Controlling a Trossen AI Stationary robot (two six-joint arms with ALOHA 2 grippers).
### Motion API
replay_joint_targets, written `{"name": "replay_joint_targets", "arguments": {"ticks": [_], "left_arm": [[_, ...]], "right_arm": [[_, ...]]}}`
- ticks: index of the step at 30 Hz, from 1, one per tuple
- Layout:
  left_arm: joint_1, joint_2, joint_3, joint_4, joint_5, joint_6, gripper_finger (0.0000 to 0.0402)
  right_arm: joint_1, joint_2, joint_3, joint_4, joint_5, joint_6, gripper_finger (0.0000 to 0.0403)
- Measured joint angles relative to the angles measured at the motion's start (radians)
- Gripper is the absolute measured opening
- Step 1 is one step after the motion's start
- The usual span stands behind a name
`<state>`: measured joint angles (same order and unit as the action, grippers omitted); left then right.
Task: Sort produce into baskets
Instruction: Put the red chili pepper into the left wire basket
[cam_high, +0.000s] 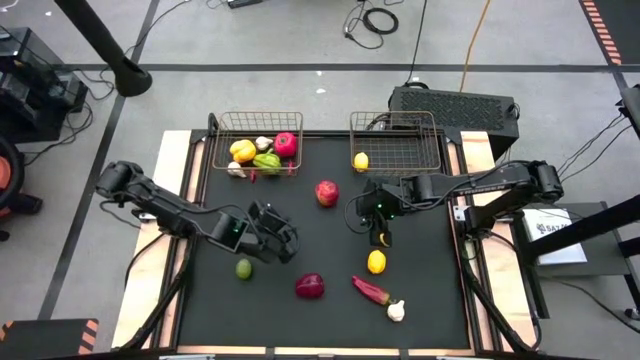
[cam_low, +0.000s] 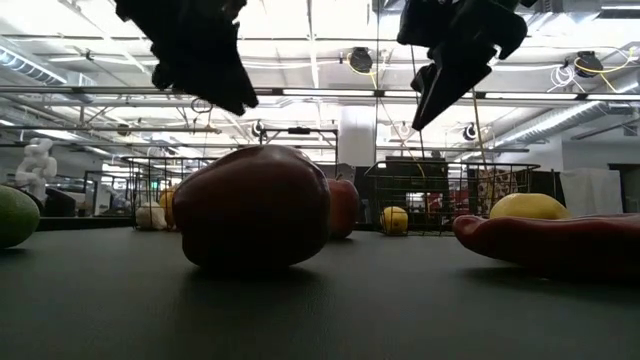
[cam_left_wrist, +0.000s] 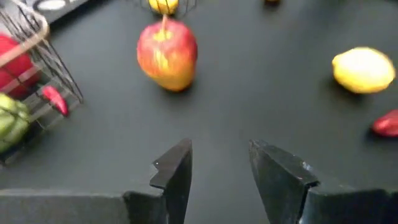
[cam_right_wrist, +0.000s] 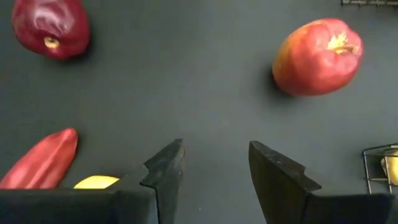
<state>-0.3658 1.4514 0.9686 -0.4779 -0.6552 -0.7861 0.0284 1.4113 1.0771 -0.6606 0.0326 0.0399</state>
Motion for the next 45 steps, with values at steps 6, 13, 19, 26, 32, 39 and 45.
{"name": "replay_joint_targets", "arguments": {"ticks": [6,13,19,26,32,39,45], "left_arm": [[-0.029,0.093,-0.012,0.042,-0.001,-0.019,0.0167],[-0.029,0.170,-0.011,0.086,-0.001,-0.020,0.0167],[-0.033,0.183,-0.011,0.108,0.094,0.010,0.0167],[-0.033,0.184,-0.011,0.114,0.062,-0.045,0.0167],[-0.034,0.184,-0.011,0.110,0.055,-0.044,0.0167],[-0.033,0.184,-0.011,0.148,0.050,-0.038,0.0167],[-0.038,0.184,-0.011,0.207,0.102,-0.004,0.0193]], "right_arm": [[0.000,0.000,0.000,0.033,0.000,0.000,0.0171],[0.000,0.000,0.000,0.039,-0.002,-0.003,0.0171],[0.000,0.000,0.000,0.033,-0.003,-0.019,0.0171],[0.000,0.000,0.000,0.010,-0.005,-0.025,0.0171],[0.000,0.000,0.000,-0.068,-0.008,-0.018,0.0171],[0.007,0.000,0.000,-0.080,-0.012,0.041,0.0171],[0.061,0.000,0.000,-0.054,-0.048,0.057,0.0171]]}}
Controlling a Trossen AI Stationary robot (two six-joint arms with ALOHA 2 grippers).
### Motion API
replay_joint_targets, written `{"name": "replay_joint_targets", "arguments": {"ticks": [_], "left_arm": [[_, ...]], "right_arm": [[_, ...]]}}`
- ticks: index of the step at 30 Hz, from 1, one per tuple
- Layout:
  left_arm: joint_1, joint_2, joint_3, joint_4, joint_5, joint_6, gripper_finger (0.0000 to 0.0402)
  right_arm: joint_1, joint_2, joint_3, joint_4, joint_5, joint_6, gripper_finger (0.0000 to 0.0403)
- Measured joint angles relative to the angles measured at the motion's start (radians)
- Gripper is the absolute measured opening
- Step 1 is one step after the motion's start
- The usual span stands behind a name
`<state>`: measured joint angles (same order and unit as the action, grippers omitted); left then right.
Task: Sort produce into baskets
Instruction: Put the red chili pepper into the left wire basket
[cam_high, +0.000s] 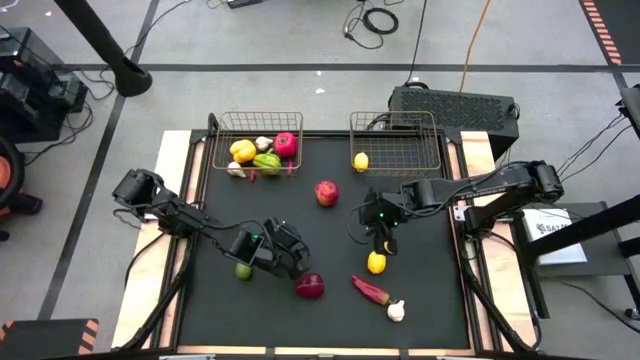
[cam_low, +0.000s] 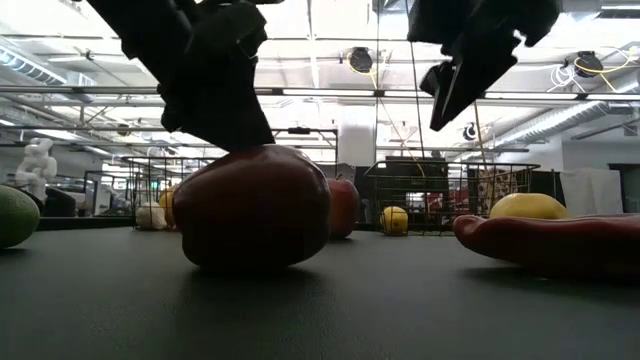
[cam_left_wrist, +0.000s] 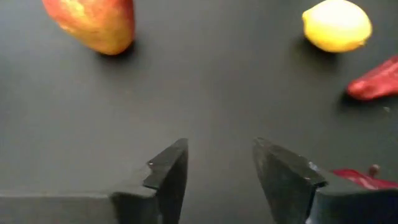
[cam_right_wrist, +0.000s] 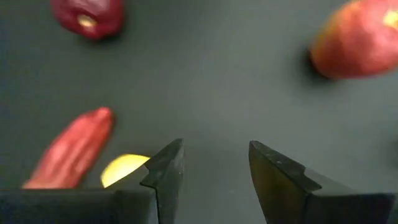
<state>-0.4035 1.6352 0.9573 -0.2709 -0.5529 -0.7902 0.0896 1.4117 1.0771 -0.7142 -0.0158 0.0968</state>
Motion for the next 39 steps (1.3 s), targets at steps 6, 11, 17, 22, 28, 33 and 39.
{"name": "replay_joint_targets", "arguments": {"ticks": [6,11,17,22,28,33,39], "left_arm": [[-0.038,0.000,0.000,0.001,-0.085,0.044,0.0268],[-0.055,0.000,0.000,-0.001,-0.102,0.039,0.0294],[-0.097,-0.008,0.000,-0.039,-0.083,0.037,0.0294],[-0.120,-0.008,0.000,-0.051,-0.077,0.038,0.0294],[-0.133,-0.008,0.000,-0.049,-0.077,0.038,0.0294],[-0.134,-0.007,0.000,-0.048,-0.077,0.038,0.0294],[-0.136,-0.007,0.000,-0.048,-0.077,0.037,0.0294]], "right_arm": [[0.073,0.000,0.000,0.014,-0.019,0.028,0.0171],[0.136,0.000,0.000,0.010,-0.018,0.056,0.0171],[0.229,0.000,-0.033,-0.051,0.002,0.138,0.0171],[0.295,0.001,-0.089,-0.055,0.065,0.236,0.0171],[0.344,0.001,-0.131,-0.040,0.071,0.306,0.0171],[0.388,0.001,-0.135,0.006,0.147,0.257,0.0182],[0.432,0.001,-0.135,0.048,0.134,0.368,0.0238]]}}
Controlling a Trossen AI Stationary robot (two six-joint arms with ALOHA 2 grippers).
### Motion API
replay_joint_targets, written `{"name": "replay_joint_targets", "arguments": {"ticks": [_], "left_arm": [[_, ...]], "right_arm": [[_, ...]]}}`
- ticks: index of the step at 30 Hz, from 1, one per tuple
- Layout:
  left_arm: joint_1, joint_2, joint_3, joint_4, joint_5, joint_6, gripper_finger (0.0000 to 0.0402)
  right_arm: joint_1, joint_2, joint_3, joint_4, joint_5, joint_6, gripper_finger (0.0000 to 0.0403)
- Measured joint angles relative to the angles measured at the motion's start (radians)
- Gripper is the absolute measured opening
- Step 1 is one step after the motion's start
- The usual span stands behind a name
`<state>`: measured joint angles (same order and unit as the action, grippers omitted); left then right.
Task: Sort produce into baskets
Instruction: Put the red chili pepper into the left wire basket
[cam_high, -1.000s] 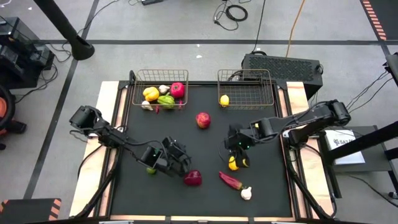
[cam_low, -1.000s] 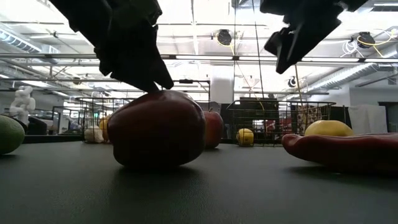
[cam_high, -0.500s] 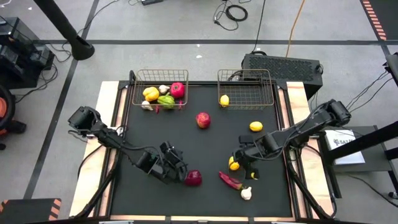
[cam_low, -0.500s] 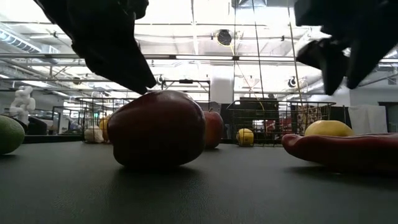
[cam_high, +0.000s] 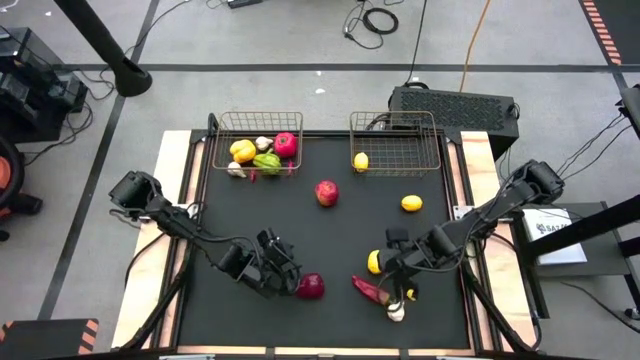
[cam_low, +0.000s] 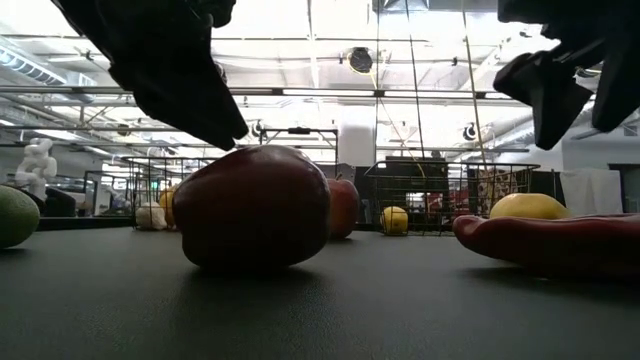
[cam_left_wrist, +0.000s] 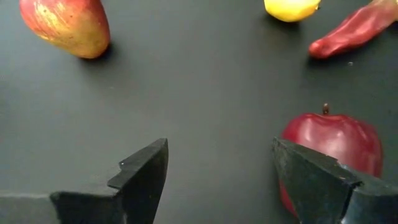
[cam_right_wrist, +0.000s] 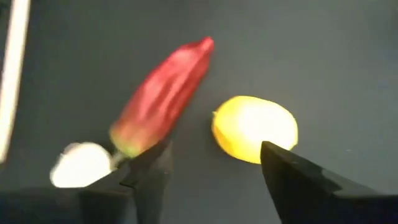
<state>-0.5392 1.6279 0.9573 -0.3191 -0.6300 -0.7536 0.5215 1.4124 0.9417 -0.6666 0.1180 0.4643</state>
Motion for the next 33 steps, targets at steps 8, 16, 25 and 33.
{"name": "replay_joint_targets", "arguments": {"ticks": [8,16,25,33], "left_arm": [[0.000,0.000,0.000,0.000,0.000,0.000,0.0294],[0.000,0.000,0.000,0.005,-0.001,0.000,0.0294],[0.000,0.000,0.000,-0.003,-0.001,0.000,0.0294],[0.000,0.000,0.000,-0.004,-0.002,0.001,0.0294]], "right_arm": [[0.128,0.007,0.000,0.115,0.093,0.179,0.0327],[0.159,0.102,0.000,0.137,0.110,0.390,0.0349],[0.162,0.182,0.000,0.168,0.100,0.469,0.0318],[0.169,0.268,0.000,0.260,0.060,0.490,0.0313]]}}
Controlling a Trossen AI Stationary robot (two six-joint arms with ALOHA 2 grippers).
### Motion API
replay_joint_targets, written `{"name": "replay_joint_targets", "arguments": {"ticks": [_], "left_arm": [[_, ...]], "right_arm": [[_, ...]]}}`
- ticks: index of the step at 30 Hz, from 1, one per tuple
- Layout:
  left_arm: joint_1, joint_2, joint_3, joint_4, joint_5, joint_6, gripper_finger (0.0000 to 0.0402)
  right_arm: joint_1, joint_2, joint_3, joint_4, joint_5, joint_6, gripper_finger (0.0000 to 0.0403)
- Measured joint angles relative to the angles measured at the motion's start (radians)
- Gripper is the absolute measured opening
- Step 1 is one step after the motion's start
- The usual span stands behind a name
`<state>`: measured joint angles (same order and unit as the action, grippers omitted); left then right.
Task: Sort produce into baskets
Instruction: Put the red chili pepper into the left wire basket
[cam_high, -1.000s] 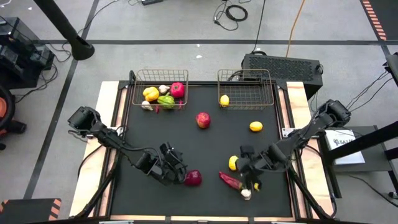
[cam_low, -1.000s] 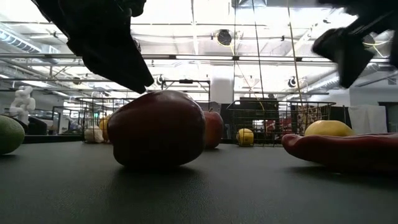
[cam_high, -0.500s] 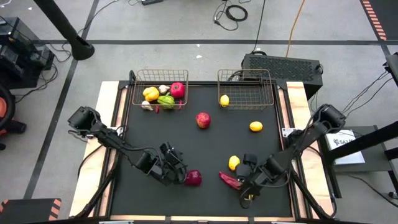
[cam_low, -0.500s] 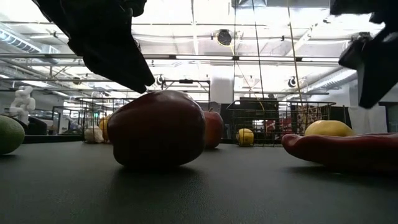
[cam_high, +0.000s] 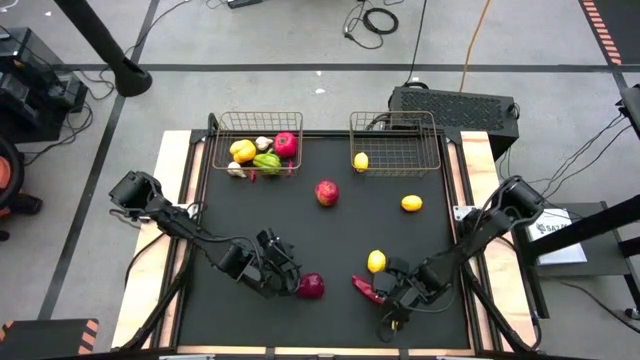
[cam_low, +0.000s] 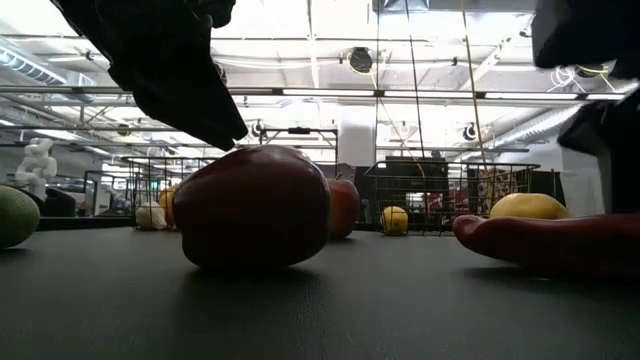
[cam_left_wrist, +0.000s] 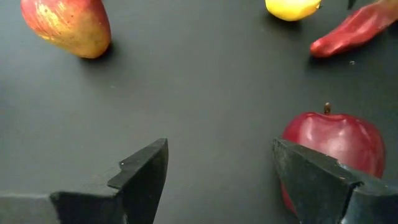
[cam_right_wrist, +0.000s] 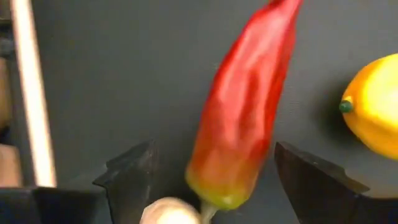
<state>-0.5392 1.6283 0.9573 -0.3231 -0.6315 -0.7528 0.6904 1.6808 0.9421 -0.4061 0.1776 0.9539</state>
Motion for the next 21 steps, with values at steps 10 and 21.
{"name": "replay_joint_targets", "arguments": {"ticks": [10,21], "left_arm": [[0.000,0.000,0.000,0.000,-0.001,0.000,0.0294],[0.000,0.000,0.000,-0.001,-0.002,0.001,0.0294]], "right_arm": [[-0.023,0.072,0.000,-0.001,0.011,-0.052,0.0313],[-0.022,0.080,0.001,-0.001,0.045,-0.074,0.0312]]}}
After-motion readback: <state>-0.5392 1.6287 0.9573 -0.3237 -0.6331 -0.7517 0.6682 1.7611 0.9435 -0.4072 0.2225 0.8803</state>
